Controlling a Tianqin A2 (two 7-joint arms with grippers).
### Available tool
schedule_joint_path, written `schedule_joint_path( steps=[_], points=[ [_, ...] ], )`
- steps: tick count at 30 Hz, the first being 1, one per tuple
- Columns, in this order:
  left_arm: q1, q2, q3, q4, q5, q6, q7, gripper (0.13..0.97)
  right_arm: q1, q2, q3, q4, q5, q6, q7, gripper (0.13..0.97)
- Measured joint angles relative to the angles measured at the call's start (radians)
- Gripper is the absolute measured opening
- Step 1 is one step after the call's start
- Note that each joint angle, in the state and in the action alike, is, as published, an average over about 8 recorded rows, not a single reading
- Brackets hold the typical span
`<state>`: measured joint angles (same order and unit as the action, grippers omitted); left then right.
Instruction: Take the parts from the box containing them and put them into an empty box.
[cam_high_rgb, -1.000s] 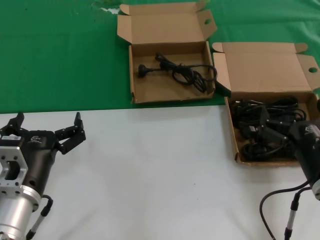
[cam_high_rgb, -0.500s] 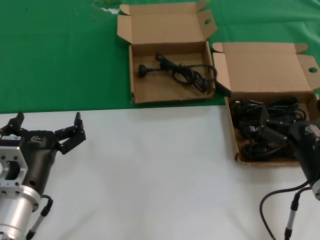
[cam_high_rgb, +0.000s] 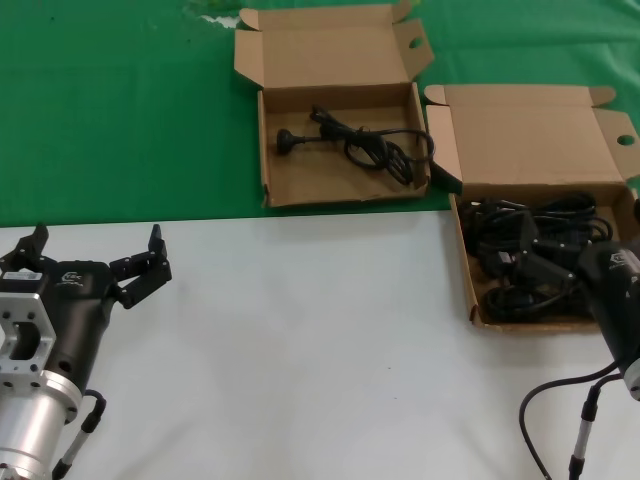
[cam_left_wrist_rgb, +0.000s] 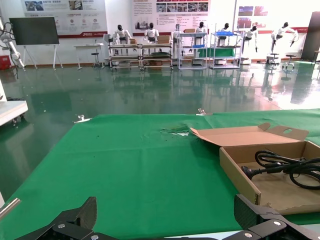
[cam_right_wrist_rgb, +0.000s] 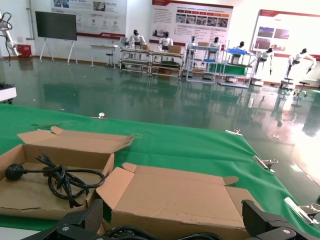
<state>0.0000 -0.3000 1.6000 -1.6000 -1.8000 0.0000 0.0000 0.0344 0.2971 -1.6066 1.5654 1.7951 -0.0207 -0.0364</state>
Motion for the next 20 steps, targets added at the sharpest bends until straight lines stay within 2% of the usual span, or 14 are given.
schedule_joint_path(
  steps=[20],
  points=[
    [0.0, 0.0, 0.0, 0.0, 0.0, 0.0, 0.0, 0.966, 0.0, 0.0, 0.0, 0.0, 0.0, 0.0, 0.0, 0.966]
  ],
)
